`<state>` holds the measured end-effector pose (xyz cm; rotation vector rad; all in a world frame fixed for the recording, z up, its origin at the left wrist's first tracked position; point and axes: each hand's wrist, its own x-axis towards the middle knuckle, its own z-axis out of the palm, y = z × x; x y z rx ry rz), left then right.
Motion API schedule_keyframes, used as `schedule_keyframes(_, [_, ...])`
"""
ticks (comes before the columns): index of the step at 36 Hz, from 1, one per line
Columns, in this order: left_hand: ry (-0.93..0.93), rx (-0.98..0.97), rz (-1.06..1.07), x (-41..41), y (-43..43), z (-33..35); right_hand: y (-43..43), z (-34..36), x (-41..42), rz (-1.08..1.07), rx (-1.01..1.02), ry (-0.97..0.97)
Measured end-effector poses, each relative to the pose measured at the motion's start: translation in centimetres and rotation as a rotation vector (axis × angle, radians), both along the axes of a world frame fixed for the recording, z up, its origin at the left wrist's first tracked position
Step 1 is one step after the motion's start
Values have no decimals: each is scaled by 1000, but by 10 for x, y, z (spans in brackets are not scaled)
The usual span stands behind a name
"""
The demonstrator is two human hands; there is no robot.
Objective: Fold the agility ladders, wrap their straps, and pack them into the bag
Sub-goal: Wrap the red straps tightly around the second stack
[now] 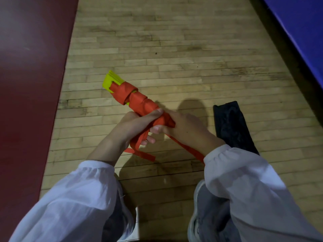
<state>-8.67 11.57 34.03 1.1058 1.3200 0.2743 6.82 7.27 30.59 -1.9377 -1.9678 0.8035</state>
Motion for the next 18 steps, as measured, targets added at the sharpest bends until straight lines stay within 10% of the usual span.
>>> schedule_keyframes(10, [-8,38,124,6,-1,7,2,-2,-2,-21,-8,-17])
schedule_keyframes(18, [-128,50,41,-6,6,16,5,26,14,-129,-329,504])
